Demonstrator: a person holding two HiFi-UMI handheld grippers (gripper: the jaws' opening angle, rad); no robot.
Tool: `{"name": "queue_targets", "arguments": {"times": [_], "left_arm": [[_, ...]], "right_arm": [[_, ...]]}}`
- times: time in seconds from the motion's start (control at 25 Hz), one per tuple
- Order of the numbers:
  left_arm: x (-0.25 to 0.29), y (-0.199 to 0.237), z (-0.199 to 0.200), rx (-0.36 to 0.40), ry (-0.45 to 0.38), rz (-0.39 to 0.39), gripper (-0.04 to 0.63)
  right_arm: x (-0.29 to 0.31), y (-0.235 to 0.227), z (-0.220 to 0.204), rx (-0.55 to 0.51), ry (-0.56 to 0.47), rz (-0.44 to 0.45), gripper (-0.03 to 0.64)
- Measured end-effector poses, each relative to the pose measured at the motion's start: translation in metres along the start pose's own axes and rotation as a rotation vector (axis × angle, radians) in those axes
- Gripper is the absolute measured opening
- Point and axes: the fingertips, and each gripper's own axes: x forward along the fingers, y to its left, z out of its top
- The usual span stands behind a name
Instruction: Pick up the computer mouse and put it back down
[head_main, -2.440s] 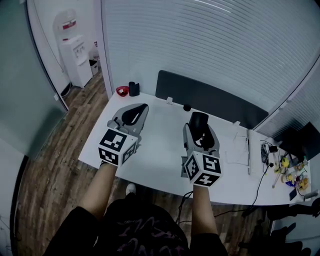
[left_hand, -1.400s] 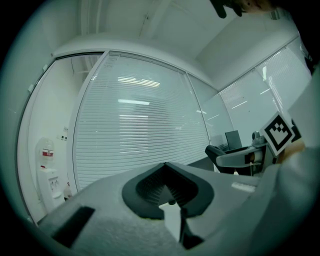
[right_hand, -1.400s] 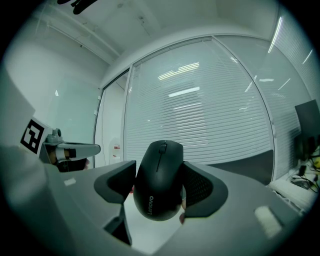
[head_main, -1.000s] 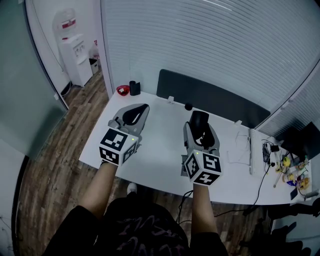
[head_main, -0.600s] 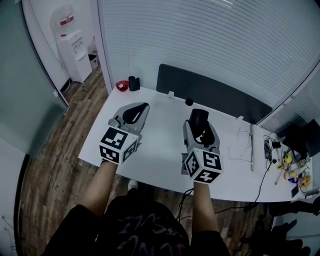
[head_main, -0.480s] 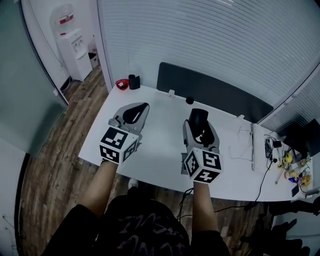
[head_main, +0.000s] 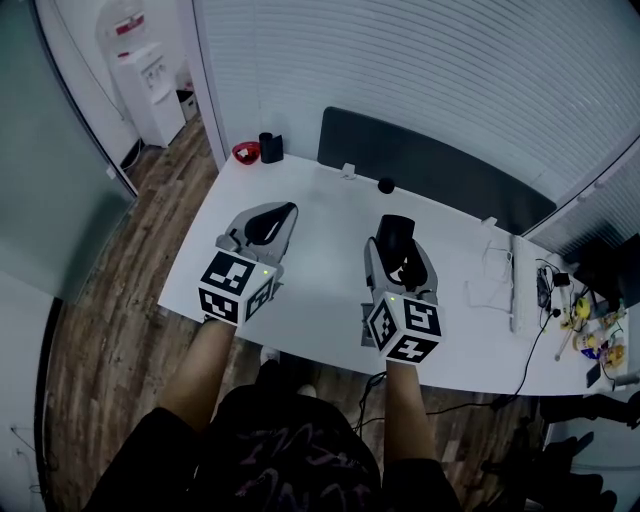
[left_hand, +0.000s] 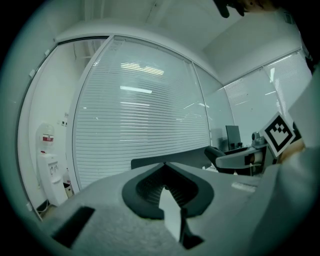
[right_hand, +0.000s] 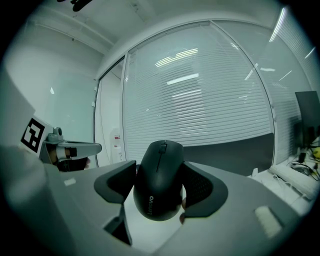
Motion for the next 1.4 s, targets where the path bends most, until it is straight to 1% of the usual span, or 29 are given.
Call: {"name": "queue_targets", "arguments": {"times": [0.4, 1.4], "left_arm": [[-0.004, 0.007, -0.024, -0.033, 0.041, -0.001, 0.002], [-0.010, 0.007, -0.109, -0.132, 0.193, -0.024, 0.002]], "right_arm": [[0.005, 0.008, -0.022, 0.019, 0.048, -0.003, 0.304], [0.009, 0.021, -0.106, 0.073, 0.219, -0.013, 0.302]]}}
